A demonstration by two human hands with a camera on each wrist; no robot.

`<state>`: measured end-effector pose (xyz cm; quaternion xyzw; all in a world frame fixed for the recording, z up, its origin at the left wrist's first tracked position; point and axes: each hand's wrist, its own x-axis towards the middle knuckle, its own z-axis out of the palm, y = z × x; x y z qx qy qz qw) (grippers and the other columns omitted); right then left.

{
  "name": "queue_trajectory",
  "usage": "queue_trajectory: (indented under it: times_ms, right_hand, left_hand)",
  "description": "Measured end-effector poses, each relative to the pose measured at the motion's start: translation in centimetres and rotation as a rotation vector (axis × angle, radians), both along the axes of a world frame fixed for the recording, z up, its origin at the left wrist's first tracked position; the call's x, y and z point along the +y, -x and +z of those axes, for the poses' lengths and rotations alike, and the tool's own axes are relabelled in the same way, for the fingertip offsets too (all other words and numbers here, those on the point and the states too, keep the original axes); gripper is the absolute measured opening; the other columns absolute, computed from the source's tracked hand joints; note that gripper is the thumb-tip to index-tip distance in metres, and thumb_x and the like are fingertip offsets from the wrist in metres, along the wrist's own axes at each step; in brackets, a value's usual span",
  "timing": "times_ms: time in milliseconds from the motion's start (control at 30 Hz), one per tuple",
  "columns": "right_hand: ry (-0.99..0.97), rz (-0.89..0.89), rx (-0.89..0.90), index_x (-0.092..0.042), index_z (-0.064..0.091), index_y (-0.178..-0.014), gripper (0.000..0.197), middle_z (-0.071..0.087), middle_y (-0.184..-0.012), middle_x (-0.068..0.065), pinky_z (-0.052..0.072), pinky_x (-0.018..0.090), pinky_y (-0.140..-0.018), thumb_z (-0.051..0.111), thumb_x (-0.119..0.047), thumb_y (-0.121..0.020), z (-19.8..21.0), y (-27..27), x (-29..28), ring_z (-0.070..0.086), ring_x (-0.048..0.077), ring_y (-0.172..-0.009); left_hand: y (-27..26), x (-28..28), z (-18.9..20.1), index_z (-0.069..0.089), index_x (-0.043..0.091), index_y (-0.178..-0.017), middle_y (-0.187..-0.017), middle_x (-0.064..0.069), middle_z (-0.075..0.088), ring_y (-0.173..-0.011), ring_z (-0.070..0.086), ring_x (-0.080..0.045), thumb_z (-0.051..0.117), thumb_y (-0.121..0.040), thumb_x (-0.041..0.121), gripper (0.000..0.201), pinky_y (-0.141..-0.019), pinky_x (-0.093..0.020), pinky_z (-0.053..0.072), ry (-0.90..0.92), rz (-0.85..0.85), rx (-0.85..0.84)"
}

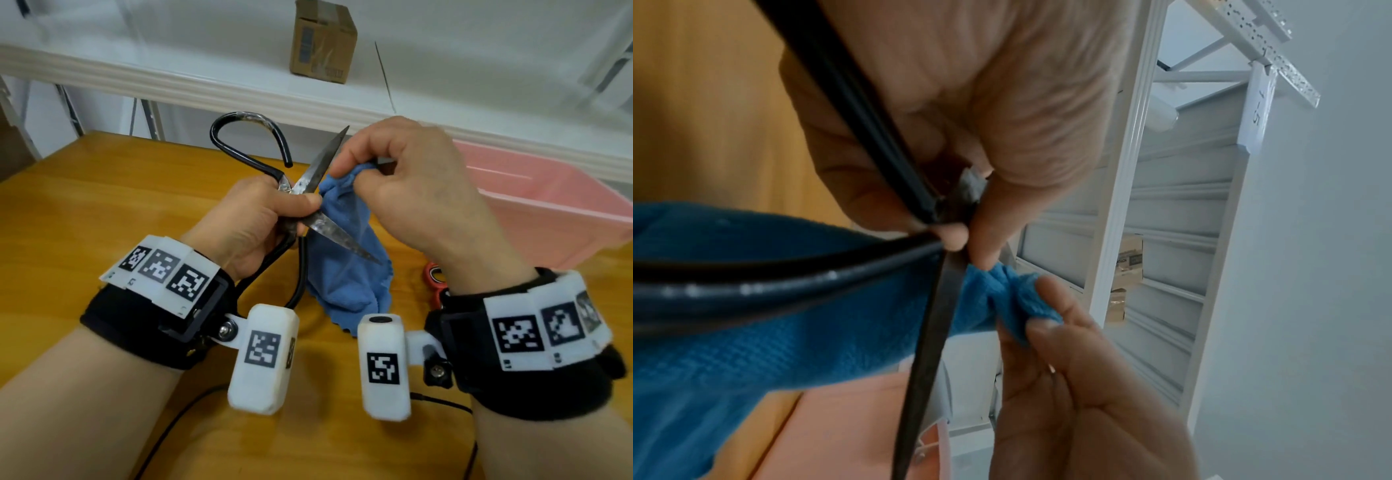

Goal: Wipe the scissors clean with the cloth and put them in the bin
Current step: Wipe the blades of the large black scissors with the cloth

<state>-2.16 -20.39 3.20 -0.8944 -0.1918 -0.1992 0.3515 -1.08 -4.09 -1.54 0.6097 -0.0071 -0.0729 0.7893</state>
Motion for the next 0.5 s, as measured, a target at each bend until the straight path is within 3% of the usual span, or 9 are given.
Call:
queue_trajectory:
  times_ms: [100,200,267,367,500]
  right_hand:
    - [0.056,-0.003,-0.031,-0.032,0.075,-0.087,0.023,0.060,-0.103,-0.014,0.045,0.012,-0.080,0.062,-0.012,-0.085,-0.5,-0.2,0.6,0.057,-0.001,-0.096]
    - [0.072,0.004,-0.060,-0.033,0.073,-0.092,0.021,0.064,-0.099,-0.016,0.051,0.021,-0.086,0.068,-0.014,-0.084,-1.0,-0.5,0.8,0.060,0.000,-0.096]
    - [0.053,0.014,-0.080,-0.029,0.068,-0.091,0.020,0.067,-0.092,-0.016,0.054,0.027,-0.082,0.070,-0.012,-0.080,-1.1,-0.5,0.9,0.062,0.000,-0.092]
    - [0.076,0.025,-0.073,-0.031,0.065,-0.085,0.018,0.068,-0.087,-0.017,0.050,0.015,-0.075,0.073,-0.016,-0.079,-1.1,-0.4,1.1,0.062,-0.003,-0.087]
    - [0.155,0.030,-0.086,-0.030,0.068,-0.081,0.016,0.068,-0.081,-0.017,0.046,0.008,-0.072,0.071,-0.015,-0.079,-1.6,-0.2,1.5,0.061,-0.003,-0.083]
  left_hand:
    - [-0.2,0.3,0.0,0.058,-0.002,-0.100,-0.069,-0.007,0.062,-0.052,0.055,-0.012,0.068,-0.080,-0.003,0.023,-0.051,-0.018,0.047,0.012,-0.021,-0.005]
    - [-0.1,0.2,-0.1,0.059,-0.002,-0.096,-0.067,-0.005,0.063,-0.054,0.056,-0.013,0.068,-0.080,-0.006,0.019,-0.054,-0.019,0.048,-0.034,-0.052,-0.021]
    - [0.0,0.1,-0.1,0.059,-0.004,-0.101,-0.070,-0.007,0.063,-0.057,0.057,-0.014,0.068,-0.080,-0.007,0.023,-0.057,-0.021,0.049,-0.050,-0.059,-0.023]
    - [0.0,0.2,-0.2,0.059,-0.005,-0.100,-0.070,-0.010,0.061,-0.059,0.056,-0.016,0.067,-0.080,-0.009,0.022,-0.059,-0.023,0.049,-0.086,-0.069,-0.045]
    - [0.6,-0.2,-0.1,0.058,0.002,-0.079,-0.062,-0.008,0.058,-0.053,0.055,-0.015,0.065,-0.079,-0.011,0.014,-0.051,-0.022,0.046,-0.181,-0.102,-0.089]
